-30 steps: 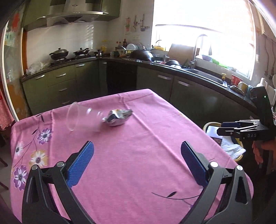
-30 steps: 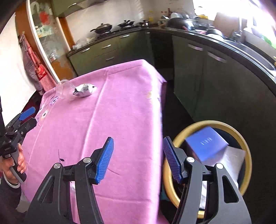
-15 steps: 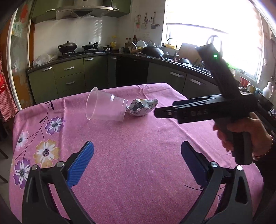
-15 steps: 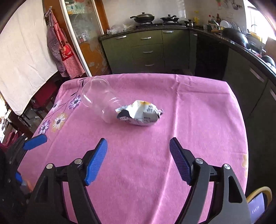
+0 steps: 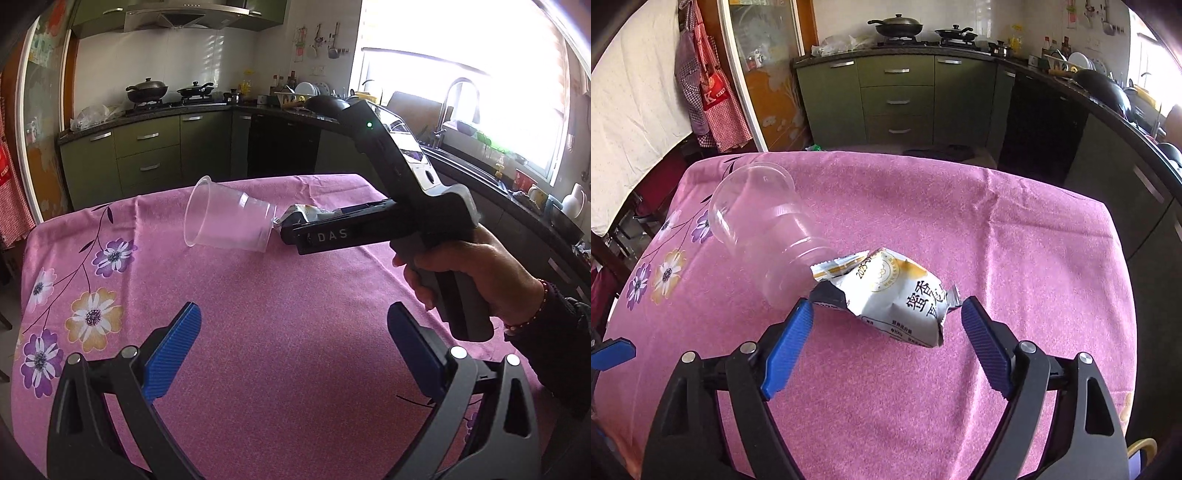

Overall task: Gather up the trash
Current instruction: 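Grasp the white snack bag beside the cup with the right tool, then carry the snack bag over the bin and open the right tool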

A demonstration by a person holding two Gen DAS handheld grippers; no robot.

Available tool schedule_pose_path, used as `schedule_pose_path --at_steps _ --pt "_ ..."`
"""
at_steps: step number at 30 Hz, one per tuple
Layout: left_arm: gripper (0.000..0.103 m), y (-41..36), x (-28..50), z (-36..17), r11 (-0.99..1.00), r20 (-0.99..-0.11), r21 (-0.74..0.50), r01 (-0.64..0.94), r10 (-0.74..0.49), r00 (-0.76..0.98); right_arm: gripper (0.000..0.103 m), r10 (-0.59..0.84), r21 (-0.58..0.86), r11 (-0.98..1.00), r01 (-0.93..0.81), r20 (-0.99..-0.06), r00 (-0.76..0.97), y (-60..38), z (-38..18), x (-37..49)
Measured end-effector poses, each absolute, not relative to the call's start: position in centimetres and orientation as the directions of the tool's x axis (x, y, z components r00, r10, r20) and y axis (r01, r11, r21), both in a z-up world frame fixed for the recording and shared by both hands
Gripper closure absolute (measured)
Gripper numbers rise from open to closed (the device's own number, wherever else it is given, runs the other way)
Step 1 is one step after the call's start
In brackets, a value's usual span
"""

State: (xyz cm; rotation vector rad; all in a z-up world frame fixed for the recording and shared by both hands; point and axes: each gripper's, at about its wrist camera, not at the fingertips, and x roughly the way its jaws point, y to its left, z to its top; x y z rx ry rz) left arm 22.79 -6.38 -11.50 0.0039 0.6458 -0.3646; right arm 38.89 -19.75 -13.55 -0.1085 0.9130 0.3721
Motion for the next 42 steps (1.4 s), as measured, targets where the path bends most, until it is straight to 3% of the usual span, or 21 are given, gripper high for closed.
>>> schedule_pose_path --at_steps 7,11,15,16,17,18,27,30,35,42 --pt "0.007 -6.4 22.9 -11.6 0.936 -0.595 -0.115 0.333 -0.333 0.732 0.022 0.275 0.061 0.925 -0.374 -0.788 0.551 -18.7 -13.5 39.5" --pt "0.007 -6.5 22.9 -11.7 0.935 -0.596 -0.112 0.335 -0.333 0.73 0.046 0.28 0.071 0.923 -0.378 -0.798 0.533 -18.7 -13.8 39.6" --pt "0.007 -6.5 23.0 -11.8 0.934 -0.598 -0.112 0.338 -0.335 0.728 0.049 0.287 0.073 0.915 -0.397 -0.809 0.513 -18.7 -14.0 39.1" --pt "0.007 -6.6 23.0 -11.8 0.935 -0.598 -0.11 0.338 -0.334 0.728 0.042 0.296 0.075 0.908 -0.413 -0.812 0.503 -18.6 -14.0 38.9" --pt "0.007 -6.5 23.0 -11.8 0.935 -0.599 -0.11 0.338 -0.334 0.728 0.025 0.304 0.076 0.904 -0.422 -0.808 0.505 -18.6 -13.8 38.6" --pt "0.007 -6.6 23.0 -11.8 0.934 -0.599 -0.111 0.339 -0.335 0.727 0.019 0.308 0.069 0.901 -0.427 -0.796 0.521 -18.6 -13.5 38.4" --pt "0.007 -6.6 22.9 -11.8 0.933 -0.602 -0.109 0.343 -0.336 0.724 0.018 0.261 -0.09 0.831 -0.548 -0.808 0.528 -16.3 -12.5 40.0" --pt "0.007 -6.4 23.0 -11.8 0.934 -0.603 -0.115 0.339 -0.337 0.723 0.024 0.265 -0.084 0.817 -0.57 -0.823 0.502 -15.8 -13.3 40.6" --pt "0.007 -6.3 23.1 -11.7 0.934 -0.603 -0.117 0.338 -0.338 0.723 0.056 0.286 -0.024 0.824 -0.566 -0.845 0.451 -16.1 -14.6 41.1" --pt "0.007 -6.4 23.1 -11.8 0.933 -0.604 -0.113 0.341 -0.337 0.722 0.059 0.337 0.065 0.852 -0.52 -0.828 0.449 -18.4 -14.0 39.8"
